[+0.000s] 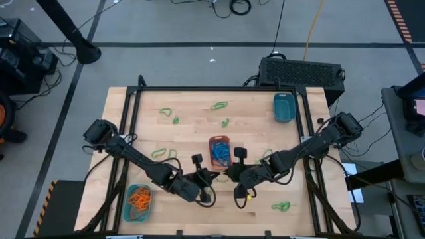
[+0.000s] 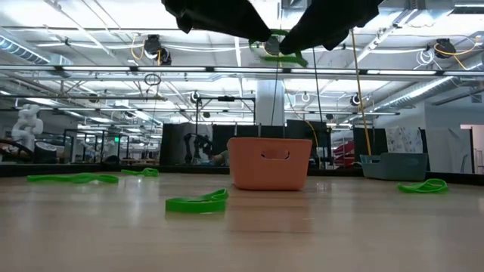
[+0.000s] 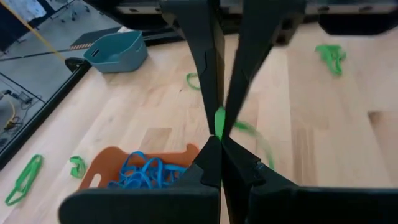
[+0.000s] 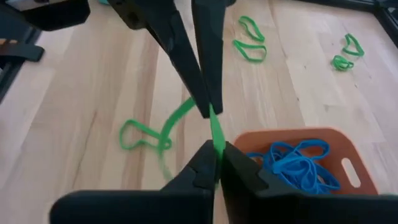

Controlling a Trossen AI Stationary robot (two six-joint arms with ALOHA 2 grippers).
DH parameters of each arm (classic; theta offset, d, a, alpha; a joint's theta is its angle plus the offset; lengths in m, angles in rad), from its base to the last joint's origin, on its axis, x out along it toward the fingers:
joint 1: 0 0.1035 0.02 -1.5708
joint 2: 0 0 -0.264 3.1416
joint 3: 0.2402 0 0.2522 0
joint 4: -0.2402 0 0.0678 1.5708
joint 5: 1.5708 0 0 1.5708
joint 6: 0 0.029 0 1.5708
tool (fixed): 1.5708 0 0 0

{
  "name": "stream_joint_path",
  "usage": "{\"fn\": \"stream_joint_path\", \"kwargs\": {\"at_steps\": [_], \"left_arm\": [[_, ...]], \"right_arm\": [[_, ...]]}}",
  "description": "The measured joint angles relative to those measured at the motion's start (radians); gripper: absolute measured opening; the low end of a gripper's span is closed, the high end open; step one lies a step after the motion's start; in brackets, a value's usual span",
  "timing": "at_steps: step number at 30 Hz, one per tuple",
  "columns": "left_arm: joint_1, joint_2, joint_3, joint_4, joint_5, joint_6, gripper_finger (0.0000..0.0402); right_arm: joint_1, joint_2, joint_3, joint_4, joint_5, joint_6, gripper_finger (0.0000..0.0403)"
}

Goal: Sort rubber bands into baskets
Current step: Put the green rubber band into the blue bin

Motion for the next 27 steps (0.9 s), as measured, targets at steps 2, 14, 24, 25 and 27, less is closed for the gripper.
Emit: {"fn": "stream_joint_path", "kwargs": {"at_steps": [2,14,24,25,27], "left_arm": [[0.0,0.0,0.0,-0.024,0.002,0.0,0.0004],[0.007,0.0,0.0,-0.237,0.012,-0.132,0.013],[0.021,-0.121,-0.157,-0.443,-0.09,-0.159,0.0138],[0.021,-0.149,-0.202,-0.443,-0.126,-0.171,0.0138],[0.031,-0.212,-0.298,-0.427,-0.199,-0.209,0.0138]], "right_arm": [[-0.003,0.0,0.0,-0.012,0.0,0.004,0.0009],[-0.064,0.0,-0.001,-0.135,0.006,0.018,0.0001],[-0.352,-0.145,-0.001,-0.515,0.003,-0.073,0.0],[-0.399,-0.172,-0.001,-0.55,0.001,-0.079,0.0],[-0.497,-0.224,-0.001,-0.619,-0.002,-0.08,0.0]]}}
